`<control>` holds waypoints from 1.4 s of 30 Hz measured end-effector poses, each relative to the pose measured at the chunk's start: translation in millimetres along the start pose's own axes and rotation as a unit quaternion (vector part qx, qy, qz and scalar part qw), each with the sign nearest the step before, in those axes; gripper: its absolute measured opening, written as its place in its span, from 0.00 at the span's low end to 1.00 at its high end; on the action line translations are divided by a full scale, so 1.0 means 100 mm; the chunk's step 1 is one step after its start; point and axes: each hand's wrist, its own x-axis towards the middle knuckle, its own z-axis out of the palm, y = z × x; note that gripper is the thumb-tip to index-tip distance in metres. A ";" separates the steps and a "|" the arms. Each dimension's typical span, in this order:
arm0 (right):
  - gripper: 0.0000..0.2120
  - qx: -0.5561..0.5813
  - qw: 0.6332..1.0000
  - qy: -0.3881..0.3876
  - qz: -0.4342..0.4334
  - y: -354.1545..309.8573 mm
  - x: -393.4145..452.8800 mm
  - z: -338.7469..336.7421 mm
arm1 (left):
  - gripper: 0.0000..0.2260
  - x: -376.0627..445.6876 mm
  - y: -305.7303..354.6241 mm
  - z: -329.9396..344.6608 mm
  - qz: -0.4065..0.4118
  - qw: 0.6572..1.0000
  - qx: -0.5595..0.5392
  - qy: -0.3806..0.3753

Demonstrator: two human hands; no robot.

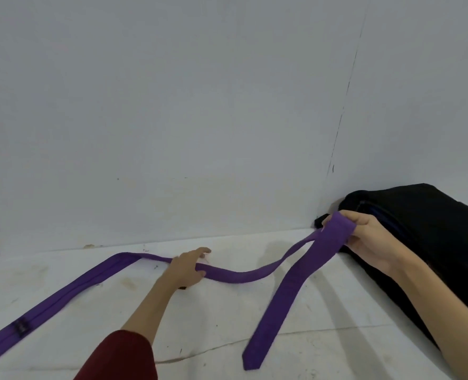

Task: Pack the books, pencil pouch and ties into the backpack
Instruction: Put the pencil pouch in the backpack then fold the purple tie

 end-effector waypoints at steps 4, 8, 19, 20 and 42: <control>0.12 0.046 0.999 0.023 0.007 0.09 0.02 0.02 | 0.17 -0.06 -0.06 -0.02 0.000 0.997 0.069 0.019; 0.11 -0.062 0.997 -0.052 0.012 0.09 0.01 0.10 | 0.09 -0.12 0.01 -0.08 0.002 0.988 -0.003 0.152; 0.11 -0.232 0.962 -0.105 -0.097 -0.15 -0.01 1.04 | 0.07 -0.68 1.39 -0.78 0.250 0.937 -0.152 0.191; 0.04 -0.189 0.973 -0.090 -0.099 -0.17 -0.04 1.06 | 0.07 -0.74 1.42 -0.81 0.242 0.936 -0.187 0.175; 0.15 -0.420 0.897 -0.138 0.023 0.89 -0.64 0.76 | 0.07 -1.34 0.88 0.40 0.060 0.974 -0.211 0.052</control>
